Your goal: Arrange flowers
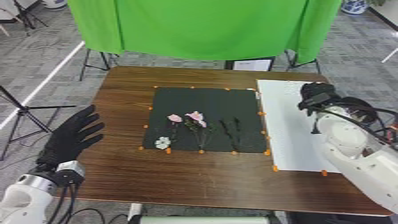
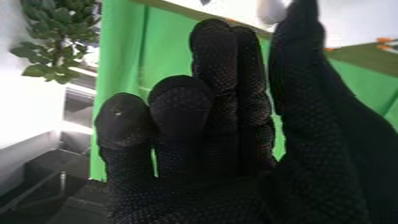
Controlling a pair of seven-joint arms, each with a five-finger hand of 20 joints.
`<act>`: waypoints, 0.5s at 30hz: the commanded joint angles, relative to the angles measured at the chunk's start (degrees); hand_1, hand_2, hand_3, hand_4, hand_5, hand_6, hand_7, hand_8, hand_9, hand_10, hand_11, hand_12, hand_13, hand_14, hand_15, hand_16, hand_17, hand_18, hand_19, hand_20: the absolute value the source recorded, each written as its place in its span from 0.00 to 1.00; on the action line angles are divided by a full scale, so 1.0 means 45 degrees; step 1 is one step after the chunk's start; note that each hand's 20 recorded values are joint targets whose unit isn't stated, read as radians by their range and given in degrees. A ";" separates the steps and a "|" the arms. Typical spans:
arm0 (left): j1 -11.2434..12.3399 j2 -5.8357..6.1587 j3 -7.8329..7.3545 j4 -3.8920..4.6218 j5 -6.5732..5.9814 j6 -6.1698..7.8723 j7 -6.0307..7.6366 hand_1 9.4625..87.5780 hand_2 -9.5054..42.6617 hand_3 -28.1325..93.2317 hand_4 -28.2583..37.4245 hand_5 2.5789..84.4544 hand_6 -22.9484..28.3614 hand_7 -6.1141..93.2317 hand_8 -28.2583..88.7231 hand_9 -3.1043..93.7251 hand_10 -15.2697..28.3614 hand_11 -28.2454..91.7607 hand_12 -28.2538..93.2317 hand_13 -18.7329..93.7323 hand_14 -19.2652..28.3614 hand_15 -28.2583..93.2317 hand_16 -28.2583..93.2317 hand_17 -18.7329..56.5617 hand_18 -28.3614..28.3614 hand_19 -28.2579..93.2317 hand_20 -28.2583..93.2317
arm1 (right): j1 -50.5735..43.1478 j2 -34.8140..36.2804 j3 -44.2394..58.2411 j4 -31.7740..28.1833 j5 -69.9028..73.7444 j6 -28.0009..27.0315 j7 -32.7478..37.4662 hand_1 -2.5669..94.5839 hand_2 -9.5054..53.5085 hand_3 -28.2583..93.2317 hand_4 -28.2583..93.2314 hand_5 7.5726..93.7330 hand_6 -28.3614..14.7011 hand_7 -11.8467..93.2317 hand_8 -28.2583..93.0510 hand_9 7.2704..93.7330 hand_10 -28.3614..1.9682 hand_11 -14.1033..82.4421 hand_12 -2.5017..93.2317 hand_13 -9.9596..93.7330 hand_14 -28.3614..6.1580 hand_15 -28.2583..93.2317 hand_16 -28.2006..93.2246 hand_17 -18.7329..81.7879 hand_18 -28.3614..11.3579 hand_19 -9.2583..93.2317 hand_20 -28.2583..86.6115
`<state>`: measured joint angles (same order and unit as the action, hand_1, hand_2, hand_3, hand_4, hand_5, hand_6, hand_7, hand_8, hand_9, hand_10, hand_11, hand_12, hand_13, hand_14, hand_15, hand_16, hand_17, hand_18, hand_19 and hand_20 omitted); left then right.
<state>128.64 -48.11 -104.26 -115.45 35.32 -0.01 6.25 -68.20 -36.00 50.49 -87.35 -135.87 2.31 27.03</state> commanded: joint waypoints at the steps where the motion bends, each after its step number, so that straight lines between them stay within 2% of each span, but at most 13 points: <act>1: 0.0248 -0.0074 -0.0083 -0.0070 -0.0015 0.0021 -0.0052 0.19 0.10 0.81 0.00 0.23 0.52 0.26 0.15 0.20 0.59 0.39 0.39 0.27 0.69 0.47 0.24 0.09 0.85 0.55 0.32 | -0.0383 0.0144 0.0488 -0.0408 0.0193 -0.0469 -0.0047 0.35 0.00 0.94 0.00 0.54 0.69 0.62 0.25 0.68 0.62 0.61 0.35 0.75 0.64 0.86 0.48 0.54 0.25 0.99 0.69; 2: 0.0239 -0.0065 -0.0086 -0.0064 -0.0006 -0.0027 -0.0062 0.19 0.10 0.81 0.00 0.23 0.52 0.26 0.15 0.20 0.59 0.39 0.39 0.27 0.69 0.47 0.24 0.09 0.85 0.55 0.32 | -0.0417 0.0135 0.0558 -0.0463 0.0208 -0.0713 -0.0057 0.34 0.00 0.94 0.00 0.54 0.70 0.61 0.22 0.67 0.62 0.62 0.35 0.74 0.64 0.86 0.48 0.54 0.25 0.99 0.69; 3: 0.0229 -0.0060 -0.0075 -0.0059 -0.0007 -0.0032 -0.0069 0.19 0.10 0.81 0.00 0.23 0.52 0.26 0.15 0.20 0.59 0.39 0.39 0.27 0.69 0.47 0.24 0.09 0.85 0.55 0.32 | -0.0443 0.0109 0.0612 -0.0507 0.0261 -0.0959 -0.0047 0.32 0.00 0.95 0.00 0.54 0.70 0.61 0.14 0.65 0.61 0.62 0.33 0.74 0.63 0.87 0.48 0.54 0.25 0.98 0.69; 5: 0.0219 -0.0053 -0.0064 -0.0046 -0.0003 -0.0068 -0.0058 0.19 0.10 0.81 0.00 0.23 0.52 0.26 0.15 0.20 0.59 0.39 0.39 0.27 0.69 0.47 0.24 0.09 0.85 0.55 0.32 | -0.0533 0.0085 0.0756 -0.0602 0.0429 -0.1351 -0.0173 0.29 0.00 0.95 0.00 0.52 0.68 0.60 0.07 0.63 0.60 0.62 0.32 0.72 0.63 0.87 0.48 0.53 0.24 0.98 0.70; 12: 0.0127 -0.0051 -0.0031 -0.0018 0.0035 -0.0105 -0.0132 0.19 0.10 0.81 0.00 0.23 0.52 0.26 0.15 0.20 0.58 0.39 0.39 0.27 0.69 0.47 0.24 0.09 0.85 0.55 0.32 | -0.0799 0.0013 0.0960 -0.0787 0.0886 -0.1602 -0.0458 0.26 0.00 0.95 0.00 0.50 0.66 0.58 0.06 0.60 0.60 0.60 0.31 0.70 0.60 0.87 0.47 0.51 0.23 0.96 0.70; 15: 0.0195 -0.0070 -0.0040 -0.0070 0.0027 -0.0013 -0.0100 0.19 0.10 0.81 0.00 0.23 0.52 0.26 0.15 0.20 0.58 0.39 0.39 0.27 0.69 0.47 0.24 0.09 0.85 0.55 0.32 | -0.0705 -0.0018 0.0744 -0.0658 0.0602 -0.1194 -0.0590 0.27 0.00 0.95 0.00 0.52 0.68 0.57 0.06 0.62 0.61 0.60 0.31 0.71 0.61 0.87 0.47 0.52 0.24 0.96 0.70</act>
<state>128.87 -48.13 -104.37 -115.46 35.34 -0.09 6.23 -71.19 -35.91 54.57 -90.23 -132.12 -5.28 25.34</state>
